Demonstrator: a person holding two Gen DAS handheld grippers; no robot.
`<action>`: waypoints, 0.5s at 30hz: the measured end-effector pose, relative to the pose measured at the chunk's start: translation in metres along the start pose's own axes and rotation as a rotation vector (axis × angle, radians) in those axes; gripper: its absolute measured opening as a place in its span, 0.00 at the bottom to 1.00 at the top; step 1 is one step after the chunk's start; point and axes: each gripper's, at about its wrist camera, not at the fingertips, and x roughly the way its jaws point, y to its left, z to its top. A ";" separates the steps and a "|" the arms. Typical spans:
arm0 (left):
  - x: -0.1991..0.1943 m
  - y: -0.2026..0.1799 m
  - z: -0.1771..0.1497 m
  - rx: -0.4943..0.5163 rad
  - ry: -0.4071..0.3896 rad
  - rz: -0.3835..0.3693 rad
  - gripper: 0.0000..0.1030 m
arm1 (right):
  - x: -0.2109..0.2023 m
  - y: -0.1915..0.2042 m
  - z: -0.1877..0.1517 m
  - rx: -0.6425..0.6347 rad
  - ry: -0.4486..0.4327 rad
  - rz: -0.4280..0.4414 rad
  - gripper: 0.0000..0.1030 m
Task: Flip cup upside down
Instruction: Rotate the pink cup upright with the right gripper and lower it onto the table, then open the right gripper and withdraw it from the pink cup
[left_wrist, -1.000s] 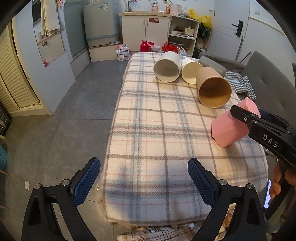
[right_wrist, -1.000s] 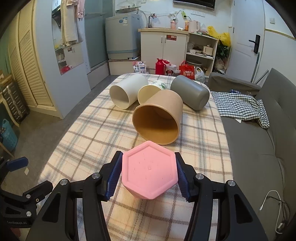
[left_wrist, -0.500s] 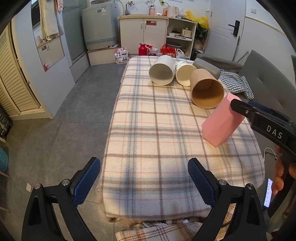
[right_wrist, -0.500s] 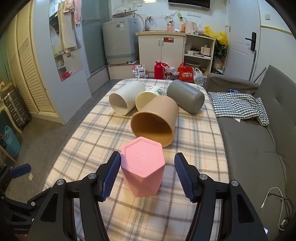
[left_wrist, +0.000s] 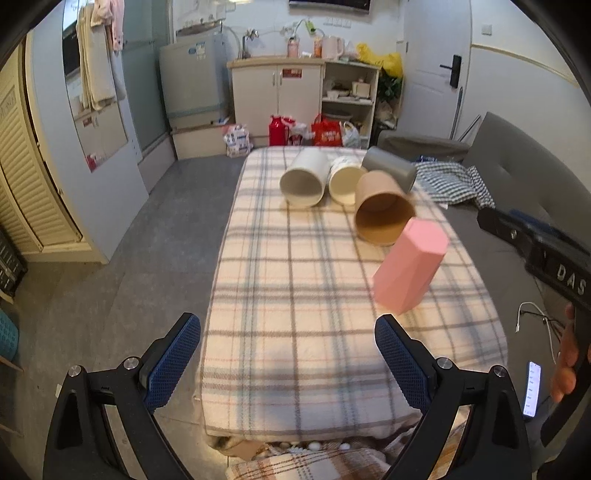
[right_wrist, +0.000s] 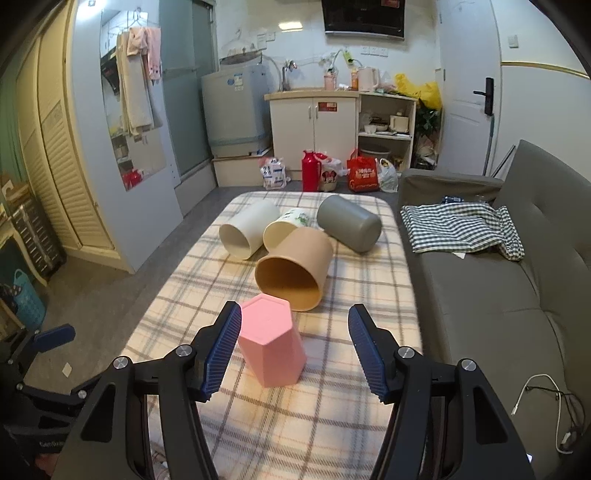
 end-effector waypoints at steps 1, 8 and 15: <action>-0.003 -0.003 0.002 0.003 -0.013 -0.001 0.95 | -0.005 -0.002 -0.002 0.004 -0.003 -0.006 0.59; -0.021 -0.021 0.004 0.016 -0.090 -0.015 0.95 | -0.036 -0.014 -0.024 0.054 -0.012 -0.028 0.59; -0.040 -0.026 -0.014 0.006 -0.203 -0.008 0.95 | -0.047 -0.012 -0.052 0.084 -0.008 -0.041 0.59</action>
